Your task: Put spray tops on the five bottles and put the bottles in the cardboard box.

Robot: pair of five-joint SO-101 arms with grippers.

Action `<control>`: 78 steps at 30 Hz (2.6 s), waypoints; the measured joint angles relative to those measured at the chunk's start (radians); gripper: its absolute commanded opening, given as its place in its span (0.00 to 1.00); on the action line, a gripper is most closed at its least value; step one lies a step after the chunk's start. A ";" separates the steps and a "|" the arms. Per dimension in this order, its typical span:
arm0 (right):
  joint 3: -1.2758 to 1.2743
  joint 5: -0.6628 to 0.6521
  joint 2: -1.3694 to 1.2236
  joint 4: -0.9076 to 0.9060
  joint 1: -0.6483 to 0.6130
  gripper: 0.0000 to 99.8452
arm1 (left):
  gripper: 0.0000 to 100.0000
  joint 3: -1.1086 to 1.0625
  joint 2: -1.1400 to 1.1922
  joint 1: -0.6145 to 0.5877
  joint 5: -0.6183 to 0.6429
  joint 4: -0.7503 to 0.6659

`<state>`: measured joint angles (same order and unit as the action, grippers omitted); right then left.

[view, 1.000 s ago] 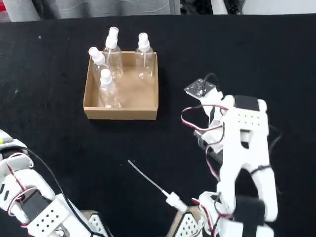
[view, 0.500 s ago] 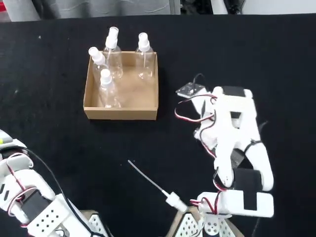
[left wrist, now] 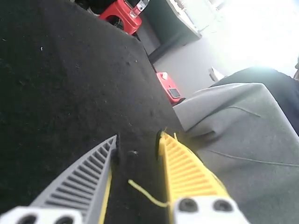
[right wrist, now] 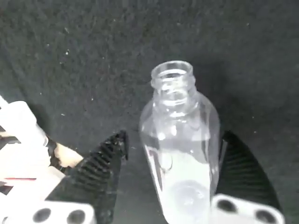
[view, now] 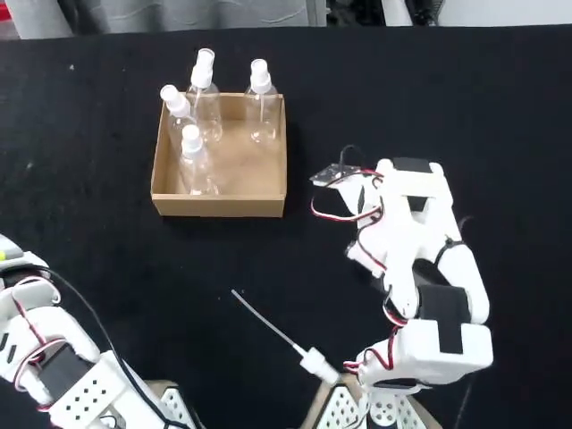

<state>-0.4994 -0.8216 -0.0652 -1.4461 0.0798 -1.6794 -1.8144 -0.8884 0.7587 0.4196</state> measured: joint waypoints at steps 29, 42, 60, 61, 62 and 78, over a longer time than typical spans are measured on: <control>0.000 -0.003 0.000 0.028 0.000 0.10 | 0.13 0.000 0.000 0.000 0.000 0.000; 0.035 -0.006 0.235 -0.124 0.002 0.10 | 0.13 0.000 0.000 0.000 0.000 0.000; 0.109 0.322 0.446 -0.029 -0.072 0.10 | 0.13 0.000 0.000 0.000 0.000 0.000; 0.109 0.347 0.446 -0.012 -0.072 0.10 | 0.13 0.000 0.000 0.000 0.000 0.000; 0.109 0.371 0.446 0.014 -0.072 0.10 | 0.13 0.000 0.000 0.000 0.000 0.000; -0.028 0.551 0.632 0.198 -0.005 0.10 | 0.13 0.000 0.000 0.075 -0.138 0.046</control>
<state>-0.5271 -0.2708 0.5669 -1.2482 0.0752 -1.6794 -1.8144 -0.8132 0.6206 0.4657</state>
